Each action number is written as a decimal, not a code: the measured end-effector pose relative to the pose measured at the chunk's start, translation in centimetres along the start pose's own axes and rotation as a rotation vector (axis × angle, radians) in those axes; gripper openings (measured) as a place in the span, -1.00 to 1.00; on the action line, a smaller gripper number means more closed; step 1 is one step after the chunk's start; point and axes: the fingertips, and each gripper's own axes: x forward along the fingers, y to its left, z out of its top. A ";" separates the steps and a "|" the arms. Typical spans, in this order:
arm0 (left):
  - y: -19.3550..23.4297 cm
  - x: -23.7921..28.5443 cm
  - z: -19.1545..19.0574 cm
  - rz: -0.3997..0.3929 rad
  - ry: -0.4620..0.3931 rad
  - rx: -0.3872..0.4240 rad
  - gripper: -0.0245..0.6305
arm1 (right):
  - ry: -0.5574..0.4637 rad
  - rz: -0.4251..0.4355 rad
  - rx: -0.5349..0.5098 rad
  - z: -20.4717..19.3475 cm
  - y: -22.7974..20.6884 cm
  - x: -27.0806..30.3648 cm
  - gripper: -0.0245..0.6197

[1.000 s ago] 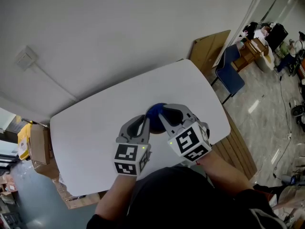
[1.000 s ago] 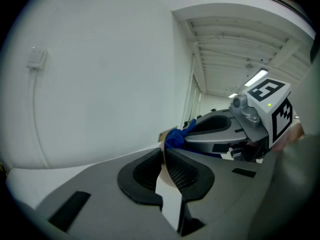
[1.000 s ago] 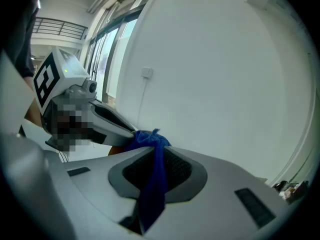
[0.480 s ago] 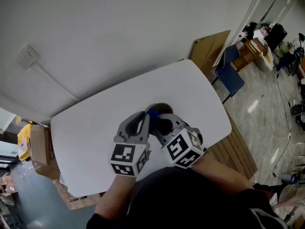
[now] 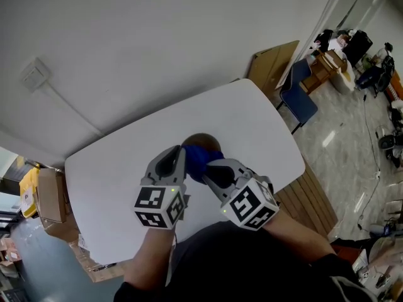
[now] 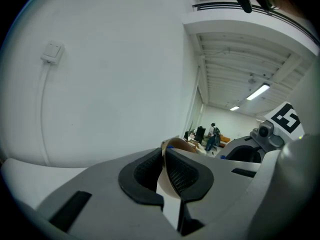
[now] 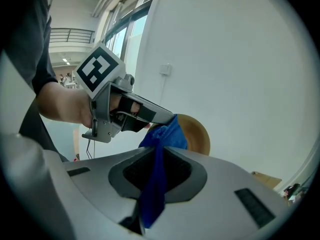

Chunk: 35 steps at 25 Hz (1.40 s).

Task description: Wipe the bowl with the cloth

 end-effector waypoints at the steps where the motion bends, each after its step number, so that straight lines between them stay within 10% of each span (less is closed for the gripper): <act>1: 0.0 -0.2 0.0 -0.003 0.000 0.002 -0.83 | 0.002 -0.009 0.005 -0.2 -0.1 -0.4 -0.77; 18: -4.5 0.8 4.4 -0.062 -0.045 -0.050 -0.85 | -0.304 -0.294 0.231 -1.2 -12.1 -11.2 -0.77; 35: -7.3 -0.3 8.4 -0.077 -0.129 -0.076 -0.85 | -0.424 -0.160 0.336 -1.3 -13.3 -12.0 -0.77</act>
